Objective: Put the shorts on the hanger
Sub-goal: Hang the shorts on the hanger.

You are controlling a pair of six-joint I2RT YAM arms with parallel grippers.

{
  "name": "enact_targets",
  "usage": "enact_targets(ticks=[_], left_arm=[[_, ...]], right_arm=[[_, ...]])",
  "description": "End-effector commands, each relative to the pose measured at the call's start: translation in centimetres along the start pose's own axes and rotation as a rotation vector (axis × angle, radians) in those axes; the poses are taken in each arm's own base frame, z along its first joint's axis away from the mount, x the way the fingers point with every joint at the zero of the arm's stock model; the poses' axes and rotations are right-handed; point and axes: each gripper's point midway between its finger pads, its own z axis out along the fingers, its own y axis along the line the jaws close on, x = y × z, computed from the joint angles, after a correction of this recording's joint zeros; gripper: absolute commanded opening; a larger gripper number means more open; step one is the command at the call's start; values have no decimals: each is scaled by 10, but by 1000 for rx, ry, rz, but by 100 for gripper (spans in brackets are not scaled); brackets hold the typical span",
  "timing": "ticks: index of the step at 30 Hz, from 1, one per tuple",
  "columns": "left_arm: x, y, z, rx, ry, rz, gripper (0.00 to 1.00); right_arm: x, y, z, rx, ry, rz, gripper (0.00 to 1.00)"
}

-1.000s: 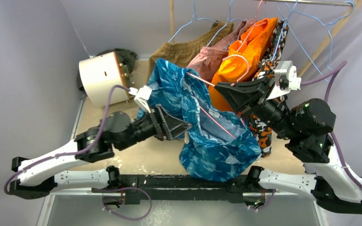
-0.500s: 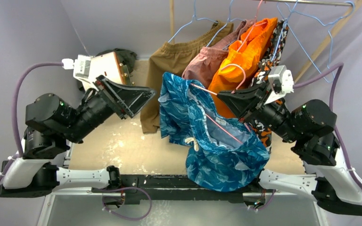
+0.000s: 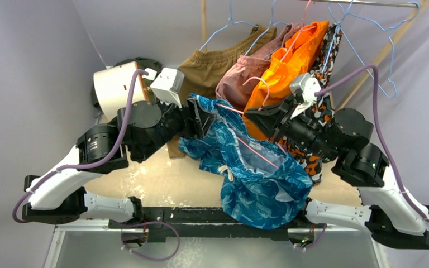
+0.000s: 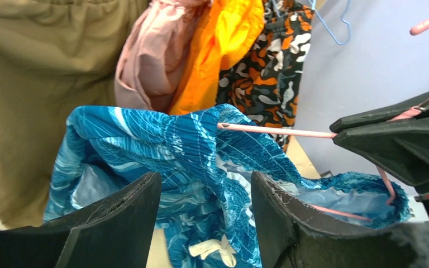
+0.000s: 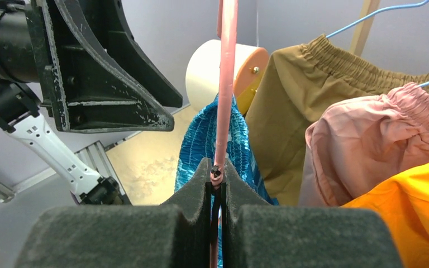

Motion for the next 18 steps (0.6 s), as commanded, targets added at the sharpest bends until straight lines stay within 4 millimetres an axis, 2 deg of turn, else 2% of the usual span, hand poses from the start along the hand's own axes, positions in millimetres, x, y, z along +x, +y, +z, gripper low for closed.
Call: enact_targets(ticks=[1, 5, 12, 18], left_arm=[[-24, 16, -10, -77, -72, 18, 58], [-24, 20, -5, -114, -79, 38, 57], [-7, 16, 9, -120, -25, 83, 56], [0, 22, 18, -169, -20, 104, 50]], right_arm=[[-39, 4, -5, -10, -112, 12, 0], [-39, 5, -1, -18, -108, 11, 0], [-36, 6, 4, -19, -91, 8, 0], [-30, 8, 8, -26, -70, 7, 0]])
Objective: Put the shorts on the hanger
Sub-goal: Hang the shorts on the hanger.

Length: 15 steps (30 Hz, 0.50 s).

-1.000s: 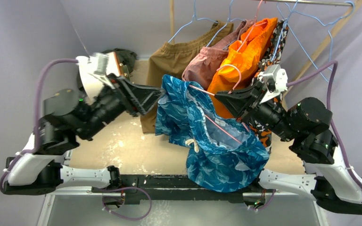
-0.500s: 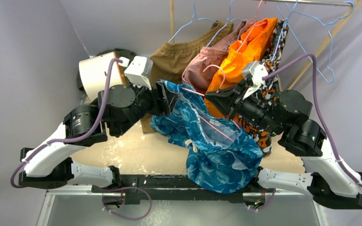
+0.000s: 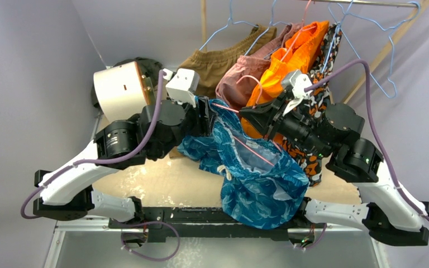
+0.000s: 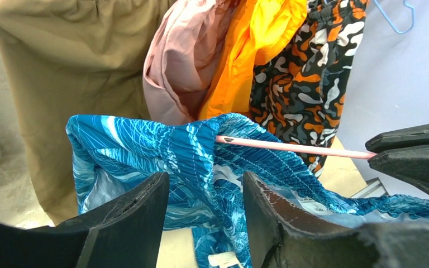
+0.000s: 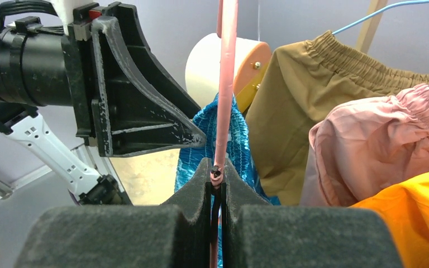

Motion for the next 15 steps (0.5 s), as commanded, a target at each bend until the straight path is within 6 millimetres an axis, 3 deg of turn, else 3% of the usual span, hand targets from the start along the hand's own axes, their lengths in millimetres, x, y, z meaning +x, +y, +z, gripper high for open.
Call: enact_targets(ticks=[1, 10, 12, 15], left_arm=[[-11, 7, -2, -34, -41, 9, 48], [-10, 8, 2, -50, -49, 19, 30], [-8, 9, 3, -59, -48, 24, 31], [-5, 13, 5, -82, -45, 31, 44]], right_arm=[[-34, 6, -5, -27, -100, 9, 0], [-34, 7, -5, -32, -94, 7, 0], [-35, 7, -5, -32, -95, 8, 0], [-36, 7, -5, -32, -98, 9, 0]])
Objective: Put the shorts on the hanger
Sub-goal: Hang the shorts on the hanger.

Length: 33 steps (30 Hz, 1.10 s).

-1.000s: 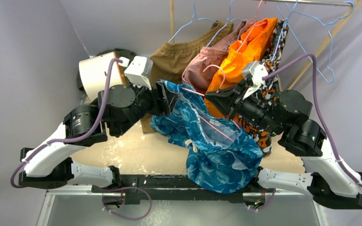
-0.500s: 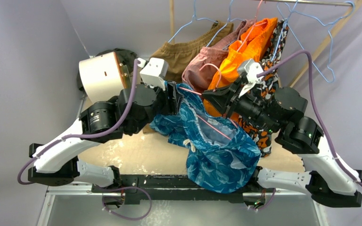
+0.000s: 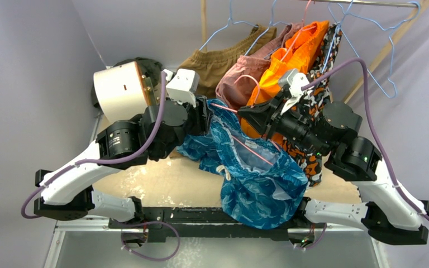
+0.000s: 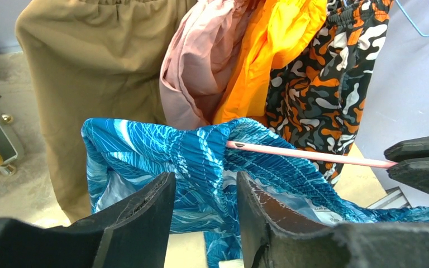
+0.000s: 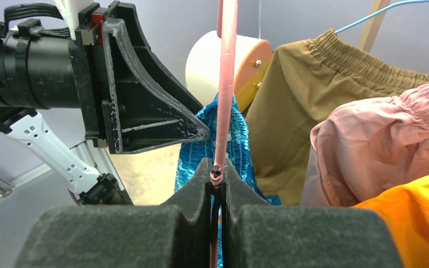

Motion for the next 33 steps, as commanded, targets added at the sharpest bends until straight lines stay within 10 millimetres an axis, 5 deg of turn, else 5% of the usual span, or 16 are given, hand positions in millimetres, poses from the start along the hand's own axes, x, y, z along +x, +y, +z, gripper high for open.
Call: enact_targets(ticks=[1, 3, 9, 18, 19, 22, 23, 30, 33], left_arm=[[-6, 5, 1, -32, -35, -3, 45], [-5, 6, 3, -40, -37, 5, 43], [-11, -14, -1, 70, -48, -42, 0], [4, -50, -7, 259, 34, -95, 0], [1, -44, -9, 238, 27, -104, 6], [-16, -12, -24, 149, -37, -137, 52], [-26, 0, -33, 127, -73, -156, 58], [-132, 79, -124, 100, -405, -315, 66], [-154, 105, -152, 99, -509, -359, 69]], right_arm=[[-38, 6, -10, -29, -113, 10, 0], [-38, 6, -9, -29, -112, 10, 0], [-31, 8, -5, -36, -91, 7, 0], [-30, 9, -4, -42, -80, 6, 0], [-31, 9, -4, -39, -82, 4, 0], [-43, 6, -13, -29, -96, -5, 0], [-46, 5, -16, -23, -94, -13, 0], [-112, 13, -26, -37, -58, -61, 0], [-127, 32, -20, -135, -108, -52, 0]])
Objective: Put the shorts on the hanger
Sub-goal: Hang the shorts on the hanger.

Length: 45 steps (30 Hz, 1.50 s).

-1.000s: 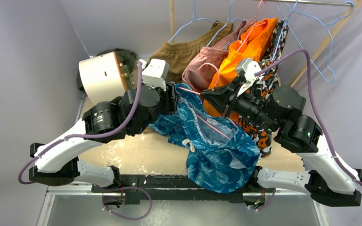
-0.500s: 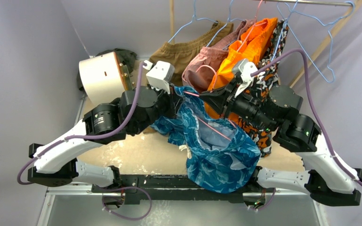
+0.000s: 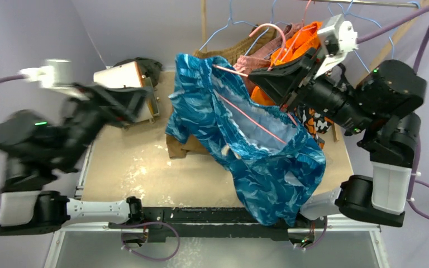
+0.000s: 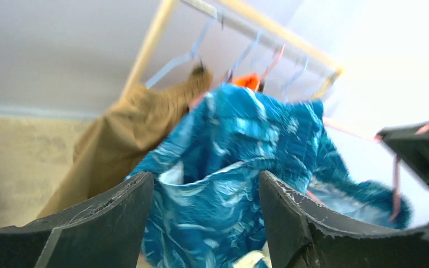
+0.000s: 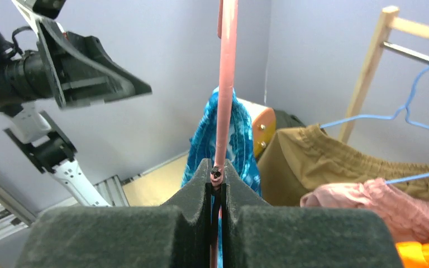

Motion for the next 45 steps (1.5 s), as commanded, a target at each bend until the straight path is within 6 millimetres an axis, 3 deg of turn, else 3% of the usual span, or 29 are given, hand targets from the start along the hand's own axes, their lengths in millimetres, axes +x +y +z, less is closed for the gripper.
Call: enact_targets(ticks=[1, 3, 5, 8, 11, 12, 14, 17, 22, 23, 24, 25, 27, 29, 30, 31, 33, 35, 39, 45], left_arm=[[-80, 30, -39, -24, -232, -81, 69], [-91, 39, -49, -33, -268, -97, 69], [-100, 48, -58, -42, -296, -113, 69], [-105, 54, -63, -58, -307, -112, 69], [-101, 56, -62, -68, -297, -97, 69], [-99, 57, -61, -75, -294, -91, 69], [-94, 59, -60, -85, -286, -78, 69], [-89, 62, -58, -104, -279, -60, 69], [-77, 64, -50, -134, -257, -19, 69], [-74, 64, -48, -140, -251, -11, 69], [-71, 64, -47, -145, -246, -4, 69], [-69, 64, -46, -148, -243, -1, 69], [-68, 64, -44, -151, -240, 4, 69], [-67, 63, -42, -154, -241, 5, 69], [-68, 62, -42, -154, -243, 4, 69], [-68, 62, -42, -153, -244, 5, 69], [-67, 62, -41, -154, -244, 7, 69], [-67, 62, -41, -156, -243, 11, 69], [-69, 64, -43, -157, -247, 8, 69], [-70, 59, -42, -135, -246, 8, 70]], right_arm=[[-2, 17, -1, -99, 6, -13, 0], [24, 18, 11, -103, 67, -20, 0], [32, 25, 16, -149, 81, -39, 0], [-5, 50, -2, -299, -18, -68, 0], [-54, 67, -44, -401, -194, -89, 0], [-60, 67, -51, -406, -226, -96, 0], [-53, 64, -53, -392, -216, -102, 0], [-6, 57, -25, -358, -63, -106, 0], [118, 47, 29, -328, 270, -106, 0], [132, 44, 35, -315, 304, -109, 0], [133, 42, 37, -303, 310, -114, 0], [121, 41, 38, -294, 286, -116, 0], [51, 45, 27, -299, 113, -138, 0], [-38, 62, -13, -372, -148, -136, 0], [-68, 67, -36, -398, -252, -141, 0], [-90, 69, -55, -413, -337, -148, 0], [-100, 68, -70, -409, -401, -155, 0], [-83, 65, -60, -393, -355, -153, 0], [-25, 60, -17, -371, -163, -143, 0], [33, 57, 6, -367, 24, -136, 0]])
